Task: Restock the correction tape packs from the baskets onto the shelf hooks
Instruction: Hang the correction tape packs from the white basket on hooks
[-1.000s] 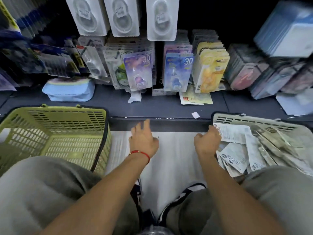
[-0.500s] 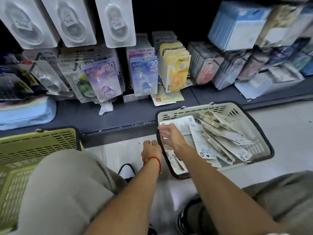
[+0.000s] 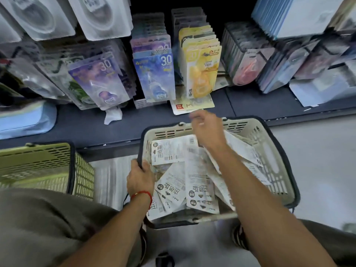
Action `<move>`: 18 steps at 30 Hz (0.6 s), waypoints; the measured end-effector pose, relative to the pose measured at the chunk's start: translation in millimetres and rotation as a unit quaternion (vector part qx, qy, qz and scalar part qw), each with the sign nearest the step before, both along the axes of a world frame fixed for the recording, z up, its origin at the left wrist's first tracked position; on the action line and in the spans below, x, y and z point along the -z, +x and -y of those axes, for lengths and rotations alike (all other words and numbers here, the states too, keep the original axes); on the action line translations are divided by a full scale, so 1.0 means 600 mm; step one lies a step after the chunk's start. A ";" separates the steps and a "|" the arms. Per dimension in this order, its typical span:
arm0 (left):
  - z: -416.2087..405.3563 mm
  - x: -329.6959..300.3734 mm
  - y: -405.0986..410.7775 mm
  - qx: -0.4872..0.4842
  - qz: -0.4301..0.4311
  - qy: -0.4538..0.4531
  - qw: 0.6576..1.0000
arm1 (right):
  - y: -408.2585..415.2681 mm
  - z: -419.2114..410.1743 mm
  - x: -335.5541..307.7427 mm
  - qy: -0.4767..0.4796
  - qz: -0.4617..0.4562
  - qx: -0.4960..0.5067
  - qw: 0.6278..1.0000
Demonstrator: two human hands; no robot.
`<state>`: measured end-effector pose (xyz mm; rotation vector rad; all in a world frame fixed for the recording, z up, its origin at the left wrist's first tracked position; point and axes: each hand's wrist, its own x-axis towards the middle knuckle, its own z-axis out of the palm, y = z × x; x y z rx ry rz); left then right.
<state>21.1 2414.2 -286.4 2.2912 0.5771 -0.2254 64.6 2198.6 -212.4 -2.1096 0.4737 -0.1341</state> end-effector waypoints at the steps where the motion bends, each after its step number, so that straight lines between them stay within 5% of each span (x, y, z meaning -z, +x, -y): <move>1: 0.002 0.000 0.000 -0.001 -0.001 0.006 1.000 | -0.011 0.052 0.001 -0.061 0.014 0.064 0.996; 4: 0.004 0.001 0.000 -0.007 -0.007 0.021 1.000 | -0.070 0.200 0.029 -0.226 -0.094 0.212 0.946; 7: 0.006 -0.002 -0.003 -0.005 -0.016 0.036 0.999 | -0.109 0.250 0.054 -0.154 -0.276 0.241 0.918; 12: 0.007 -0.012 -0.005 -0.021 -0.020 0.042 0.999 | -0.115 0.264 0.046 -0.148 -0.306 0.127 0.932; 14: 0.012 -0.021 -0.008 -0.030 -0.030 0.059 0.997 | -0.116 0.268 0.031 -0.218 -0.347 0.054 0.910; 16: 0.021 -0.037 -0.012 -0.025 -0.011 0.088 0.996 | -0.116 0.260 0.022 -0.373 -0.292 -0.041 0.879; 18: 0.026 -0.054 -0.011 0.006 0.047 0.127 0.991 | -0.113 0.242 0.020 -0.360 -0.230 -0.161 0.890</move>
